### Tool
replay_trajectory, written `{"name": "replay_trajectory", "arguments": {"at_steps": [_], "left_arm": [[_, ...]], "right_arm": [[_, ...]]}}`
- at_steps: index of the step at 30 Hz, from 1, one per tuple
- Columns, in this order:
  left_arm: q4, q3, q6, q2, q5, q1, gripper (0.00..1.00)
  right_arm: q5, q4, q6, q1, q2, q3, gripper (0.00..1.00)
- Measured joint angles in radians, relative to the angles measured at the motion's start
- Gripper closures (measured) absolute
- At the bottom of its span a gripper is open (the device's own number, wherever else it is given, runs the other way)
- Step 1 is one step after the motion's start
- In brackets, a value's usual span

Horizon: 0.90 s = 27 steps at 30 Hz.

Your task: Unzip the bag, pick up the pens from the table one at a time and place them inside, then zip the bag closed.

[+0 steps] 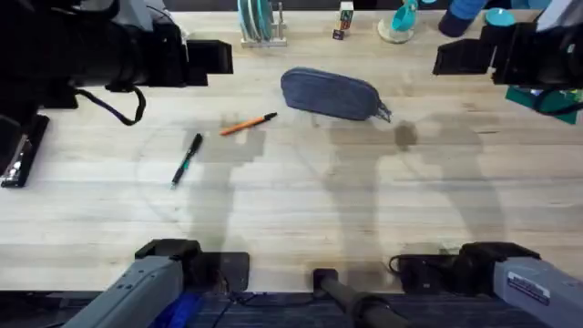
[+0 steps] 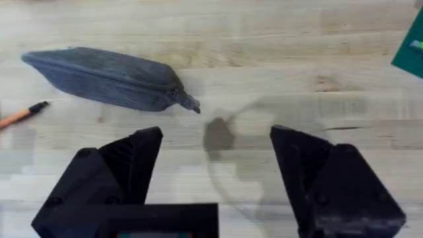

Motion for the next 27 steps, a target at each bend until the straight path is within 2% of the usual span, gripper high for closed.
{"name": "replay_trajectory", "arguments": {"at_steps": [4, 14, 20, 24, 27], "left_arm": [[0.015, 0.0, 0.032, 0.0, 0.007, 0.0, 0.007], [0.14, 0.0, 0.248, 0.036, 0.106, 0.0, 0.01], [0.16, 0.005, 0.356, 0.108, 0.16, 0.0, 0.01], [0.161, 0.054, 0.426, 0.195, 0.228, 0.018, 0.01], [0.153, 0.109, 0.483, 0.259, 0.308, 0.044, 0.01]], "right_arm": [[0.0, 0.0, 0.0, 0.0, 0.0, 0.0, 0.005], [0.0, 0.0, 0.0, 0.0, 0.0, 0.0, 0.006], [0.0, 0.0, 0.0, 0.0, 0.0, 0.0, 0.006], [0.0, 0.0, 0.0, 0.0, 0.0, 0.0, 0.005], [0.0, 0.0, 0.0, 0.0, 0.0, 0.0, 0.005]]}}
